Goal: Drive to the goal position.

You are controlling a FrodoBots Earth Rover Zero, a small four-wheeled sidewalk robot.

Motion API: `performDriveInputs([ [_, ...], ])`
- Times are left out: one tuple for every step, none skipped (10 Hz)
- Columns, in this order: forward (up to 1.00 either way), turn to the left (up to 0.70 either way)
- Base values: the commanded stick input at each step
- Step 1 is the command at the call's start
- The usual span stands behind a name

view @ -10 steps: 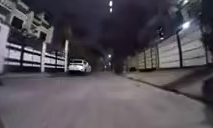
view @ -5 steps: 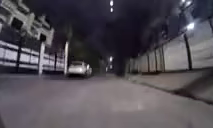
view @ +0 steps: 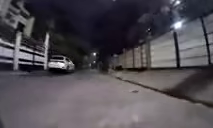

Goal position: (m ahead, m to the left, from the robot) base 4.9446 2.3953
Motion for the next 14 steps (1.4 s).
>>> performDriveInputs([
  [1.00, 0.00],
  [1.00, 0.00],
  [1.00, 0.00],
  [1.00, 0.00],
  [1.00, 0.00],
  [1.00, 0.00],
  [1.00, 0.00],
  [1.00, 0.00],
  [1.00, 0.00],
  [1.00, 0.00],
  [1.00, 0.00],
  [1.00, 0.00],
  [1.00, 0.00],
  [1.00, 0.00],
])
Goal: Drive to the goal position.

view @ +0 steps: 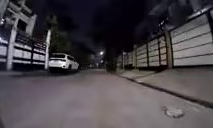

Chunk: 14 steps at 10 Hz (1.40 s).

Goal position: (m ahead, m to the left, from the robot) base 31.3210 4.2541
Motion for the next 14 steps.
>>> performDriveInputs([
  [1.00, 0.00],
  [1.00, 0.00],
  [1.00, 0.00],
  [1.00, 0.00],
  [1.00, 0.00],
  [1.00, 0.00],
  [1.00, 0.00],
  [1.00, -0.15],
  [1.00, -0.39],
  [1.00, -0.40],
  [1.00, -0.29],
  [1.00, -0.14],
  [1.00, 0.00],
  [1.00, 0.00],
])
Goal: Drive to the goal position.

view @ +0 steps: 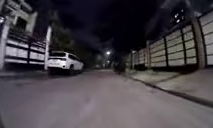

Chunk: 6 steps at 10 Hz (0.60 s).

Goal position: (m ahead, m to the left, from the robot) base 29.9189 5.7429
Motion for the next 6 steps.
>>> performDriveInputs([
  [1.00, 0.00],
  [1.00, 0.00],
  [1.00, 0.00],
  [1.00, 0.00],
  [1.00, 0.00],
  [1.00, 0.00],
])
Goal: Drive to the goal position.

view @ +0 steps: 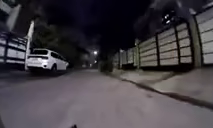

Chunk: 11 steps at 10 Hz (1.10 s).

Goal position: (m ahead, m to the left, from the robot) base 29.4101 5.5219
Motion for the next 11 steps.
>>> performDriveInputs([
  [1.00, 0.00],
  [1.00, 0.00],
  [1.00, 0.00],
  [1.00, 0.00],
  [1.00, 0.00],
  [1.00, 0.00],
  [1.00, 0.00],
  [1.00, 0.00],
  [1.00, 0.00],
  [1.00, 0.00],
  [1.00, -0.40],
])
